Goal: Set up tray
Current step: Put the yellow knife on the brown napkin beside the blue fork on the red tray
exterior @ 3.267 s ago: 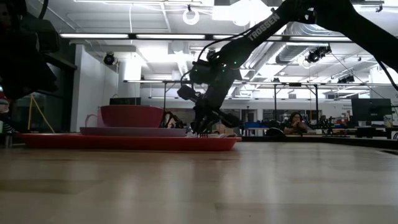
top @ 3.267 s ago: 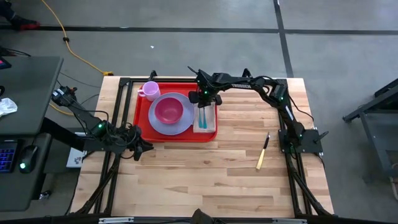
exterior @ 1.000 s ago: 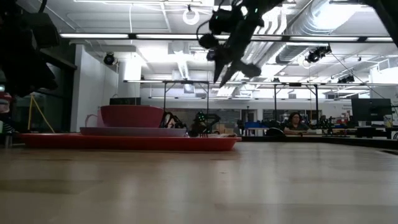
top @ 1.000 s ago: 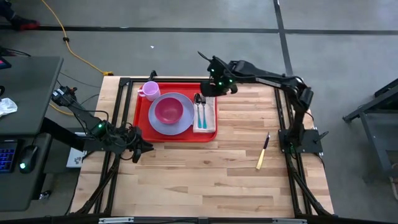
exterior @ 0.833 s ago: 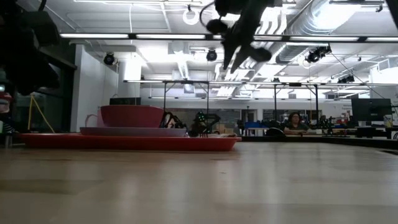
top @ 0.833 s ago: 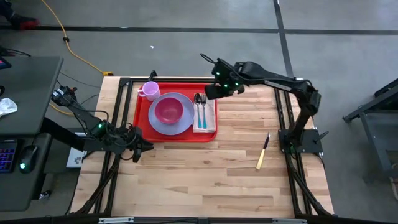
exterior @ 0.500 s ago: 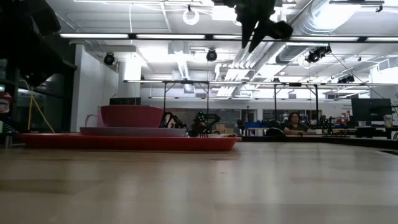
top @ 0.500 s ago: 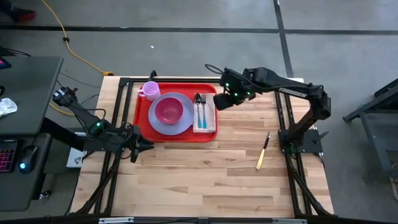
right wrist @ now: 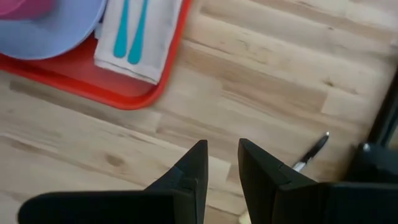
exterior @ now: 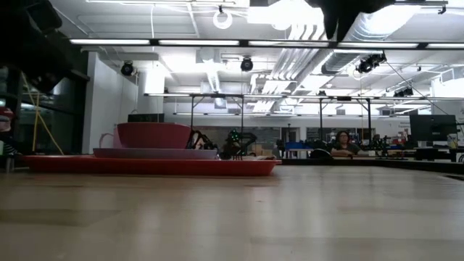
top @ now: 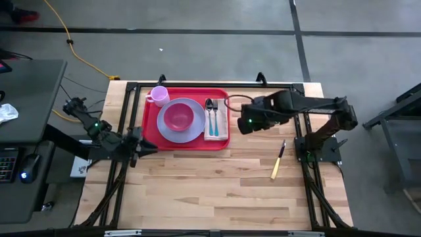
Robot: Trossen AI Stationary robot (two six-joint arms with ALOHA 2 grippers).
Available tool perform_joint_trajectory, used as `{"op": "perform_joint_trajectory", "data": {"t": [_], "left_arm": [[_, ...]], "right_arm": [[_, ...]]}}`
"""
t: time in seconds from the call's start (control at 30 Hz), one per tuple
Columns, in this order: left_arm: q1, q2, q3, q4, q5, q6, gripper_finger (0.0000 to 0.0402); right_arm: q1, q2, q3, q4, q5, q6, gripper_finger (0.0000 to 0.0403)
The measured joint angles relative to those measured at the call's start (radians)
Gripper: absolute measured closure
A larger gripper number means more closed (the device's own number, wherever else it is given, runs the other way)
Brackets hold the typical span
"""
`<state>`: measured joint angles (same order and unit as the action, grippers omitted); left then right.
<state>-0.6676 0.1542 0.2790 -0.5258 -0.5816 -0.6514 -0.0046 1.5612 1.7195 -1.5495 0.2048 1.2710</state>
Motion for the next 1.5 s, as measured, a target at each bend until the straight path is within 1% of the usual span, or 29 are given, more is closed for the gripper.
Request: {"op": "perform_joint_trajectory", "data": {"t": [0.27,0.37,0.5,0.63,0.7,0.8,0.87,1.07,1.27,1.5], "left_arm": [[0.0,-0.15,0.0,-0.119,0.007,0.003,0.0273],[0.0,-0.147,0.0,-0.145,0.017,-0.005,0.0273],[0.0,-0.148,-0.006,-0.126,0.034,-0.007,0.0273],[0.0,-0.148,-0.011,-0.124,0.045,-0.014,0.0273],[0.0,-0.148,-0.011,-0.122,0.045,-0.015,0.0273],[0.0,-0.148,-0.011,-0.114,0.049,-0.014,0.0273],[0.0,-0.148,-0.011,-0.113,0.052,-0.014,0.0273],[0.0,-0.148,-0.011,-0.112,0.053,-0.034,0.0273],[0.0,-0.148,-0.011,-0.112,0.056,-0.038,0.0273],[0.0,-0.148,-0.011,-0.112,0.057,-0.038,0.0273]], "right_arm": [[0.115,-0.001,0.0,-0.021,0.014,0.222,0.0336],[0.153,-0.001,0.0,-0.021,0.007,0.308,0.0336],[0.194,0.001,-0.019,-0.019,-0.011,0.409,0.0336],[0.22,0.002,-0.135,-0.021,-0.128,0.491,0.0336],[0.23,0.003,-0.215,-0.016,-0.208,0.528,0.0336],[0.241,0.003,-0.329,0.033,-0.296,0.577,0.0336],[0.246,0.003,-0.389,0.089,-0.319,0.593,0.0336],[0.247,0.003,-0.535,0.246,-0.339,0.609,0.0336],[0.249,0.003,-0.648,0.261,-0.429,0.634,0.0336],[0.25,0.003,-0.718,0.315,-0.416,0.634,0.0336]]}}
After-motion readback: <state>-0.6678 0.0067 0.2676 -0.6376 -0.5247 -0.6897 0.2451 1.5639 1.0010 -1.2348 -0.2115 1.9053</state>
